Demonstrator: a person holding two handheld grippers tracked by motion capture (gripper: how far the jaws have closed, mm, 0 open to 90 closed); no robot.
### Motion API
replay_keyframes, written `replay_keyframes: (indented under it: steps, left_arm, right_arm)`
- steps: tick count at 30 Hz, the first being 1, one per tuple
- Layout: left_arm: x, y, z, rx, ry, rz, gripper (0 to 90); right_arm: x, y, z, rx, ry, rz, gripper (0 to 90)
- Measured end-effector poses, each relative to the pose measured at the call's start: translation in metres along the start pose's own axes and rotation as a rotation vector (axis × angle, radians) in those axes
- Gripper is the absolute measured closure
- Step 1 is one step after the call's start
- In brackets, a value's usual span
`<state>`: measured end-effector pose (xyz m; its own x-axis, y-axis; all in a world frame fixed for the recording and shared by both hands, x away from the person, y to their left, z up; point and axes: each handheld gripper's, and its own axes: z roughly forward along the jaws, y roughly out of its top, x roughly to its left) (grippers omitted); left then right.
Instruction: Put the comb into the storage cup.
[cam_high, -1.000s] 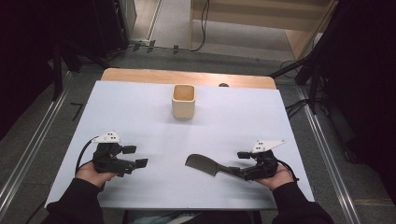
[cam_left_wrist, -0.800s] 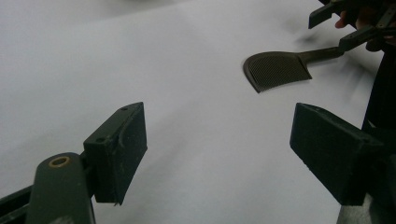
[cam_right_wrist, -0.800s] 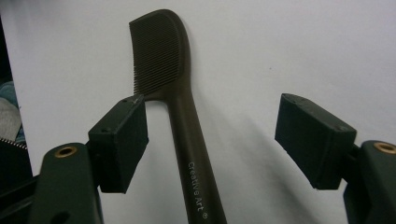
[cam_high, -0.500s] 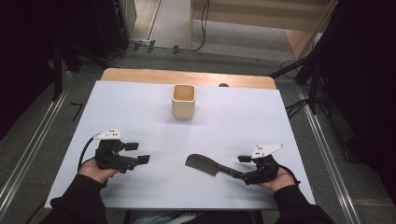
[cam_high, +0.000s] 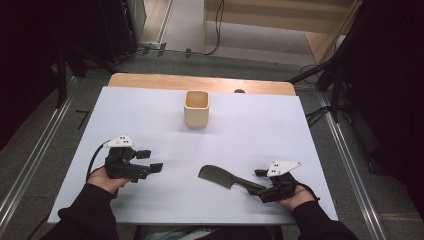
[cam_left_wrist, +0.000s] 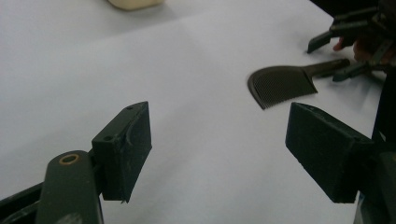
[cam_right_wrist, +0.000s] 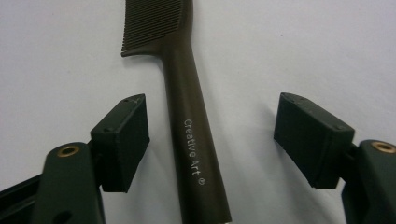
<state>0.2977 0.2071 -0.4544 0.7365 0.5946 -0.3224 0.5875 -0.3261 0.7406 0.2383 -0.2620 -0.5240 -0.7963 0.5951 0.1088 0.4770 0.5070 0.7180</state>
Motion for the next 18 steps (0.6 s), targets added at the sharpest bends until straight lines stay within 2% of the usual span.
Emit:
replay_keyframes:
  steps: [1, 3, 4, 7, 16, 18]
  left_arm:
    - [0.0017, 0.0009, -0.0018, -0.012, 0.001, -0.012, 22.9]
    - [0.0027, 0.0008, -0.0017, -0.012, 0.006, -0.017, 22.9]
    - [0.0027, 0.0008, -0.0015, -0.010, 0.006, -0.015, 23.0]
    - [0.0018, 0.0006, -0.0011, -0.007, 0.006, -0.013, 23.0]
    - [0.0027, 0.0004, -0.0011, -0.001, 0.006, -0.017, 22.9]
    - [0.0026, 0.0004, -0.0008, 0.002, 0.006, -0.014, 22.9]
  right_arm:
    - [0.0017, -0.0002, 0.0005, 0.002, -0.009, -0.008, 22.8]
    - [0.0039, -0.0006, 0.0011, 0.004, -0.027, -0.036, 22.4]
    - [0.0052, -0.0005, 0.0014, 0.007, -0.033, -0.036, 22.2]
    - [0.0058, -0.0005, 0.0018, 0.008, -0.033, -0.051, 21.3]
    - [0.0084, -0.0041, -0.0020, 0.011, -0.031, -0.034, 21.6]
    - [0.0097, -0.0059, -0.0033, 0.013, -0.041, -0.062, 24.0]
